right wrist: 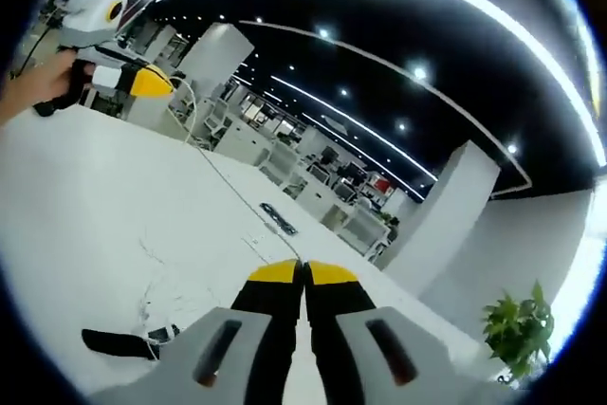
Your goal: Peel open the Velcro strap on the desktop, arrange the wired earphones neatly onto it, and close the Velcro strap to secure them.
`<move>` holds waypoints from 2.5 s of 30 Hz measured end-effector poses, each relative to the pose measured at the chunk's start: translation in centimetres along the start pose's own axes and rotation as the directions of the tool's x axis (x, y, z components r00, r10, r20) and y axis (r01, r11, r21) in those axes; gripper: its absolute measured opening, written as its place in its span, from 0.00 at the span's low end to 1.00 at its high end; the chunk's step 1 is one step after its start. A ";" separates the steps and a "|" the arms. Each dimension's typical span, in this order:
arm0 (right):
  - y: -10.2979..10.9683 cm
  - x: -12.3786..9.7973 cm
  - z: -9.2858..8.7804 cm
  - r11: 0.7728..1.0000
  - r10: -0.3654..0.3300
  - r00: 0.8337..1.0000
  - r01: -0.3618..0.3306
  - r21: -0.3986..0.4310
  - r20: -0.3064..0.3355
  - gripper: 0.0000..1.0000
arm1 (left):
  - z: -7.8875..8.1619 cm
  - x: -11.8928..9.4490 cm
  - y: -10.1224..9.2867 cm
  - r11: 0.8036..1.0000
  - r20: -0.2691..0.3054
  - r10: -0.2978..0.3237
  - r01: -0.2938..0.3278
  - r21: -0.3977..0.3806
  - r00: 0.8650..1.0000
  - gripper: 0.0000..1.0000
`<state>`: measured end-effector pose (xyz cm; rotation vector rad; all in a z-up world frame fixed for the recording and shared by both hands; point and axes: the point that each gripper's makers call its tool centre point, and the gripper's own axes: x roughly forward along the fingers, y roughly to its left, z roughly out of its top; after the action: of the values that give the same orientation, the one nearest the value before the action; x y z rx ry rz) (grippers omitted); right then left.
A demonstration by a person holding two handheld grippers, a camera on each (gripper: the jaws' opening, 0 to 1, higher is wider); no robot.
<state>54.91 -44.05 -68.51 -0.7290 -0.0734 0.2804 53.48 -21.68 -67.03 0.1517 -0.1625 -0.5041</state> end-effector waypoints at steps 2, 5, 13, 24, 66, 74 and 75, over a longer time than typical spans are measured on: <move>-0.6 0.0 0.4 1.000 -0.019 1.000 0.020 -0.009 0.007 0.04 | 0.3 0.0 0.1 1.000 0.007 0.006 -0.006 0.004 1.000 0.06; -2.1 -0.1 1.1 0.999 -0.046 0.999 0.046 0.006 0.020 0.04 | 1.0 -0.1 0.2 1.000 0.024 0.008 -0.008 -0.008 1.000 0.06; -2.8 0.1 -0.4 0.997 -0.027 0.999 0.029 0.075 -0.016 0.04 | 1.8 -0.5 0.1 1.000 0.044 0.003 -0.001 -0.031 0.999 0.06; -5.0 0.6 -3.6 0.993 -0.096 0.992 0.101 0.065 -0.076 0.04 | 1.9 -0.7 0.4 1.000 0.048 0.015 -0.014 -0.021 0.999 0.06; -10.8 -0.6 -14.0 0.960 -0.168 0.953 0.216 0.177 -0.252 0.04 | 2.2 -1.9 3.5 0.994 0.067 0.107 -0.107 -0.006 0.992 0.06; -11.0 -0.9 -15.9 0.943 -0.135 0.955 0.206 0.261 -0.266 0.04 | 1.6 -2.4 4.8 0.991 0.060 0.130 -0.129 -0.024 0.990 0.06; -10.8 -1.0 -16.1 0.943 -0.130 0.955 0.202 0.265 -0.267 0.04 | 1.5 -2.4 4.9 0.991 0.059 0.133 -0.132 -0.025 0.989 0.06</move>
<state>59.07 -62.42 -73.30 -0.4569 0.1397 0.0333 53.44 -16.39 -64.92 0.1044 -0.2252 -0.3780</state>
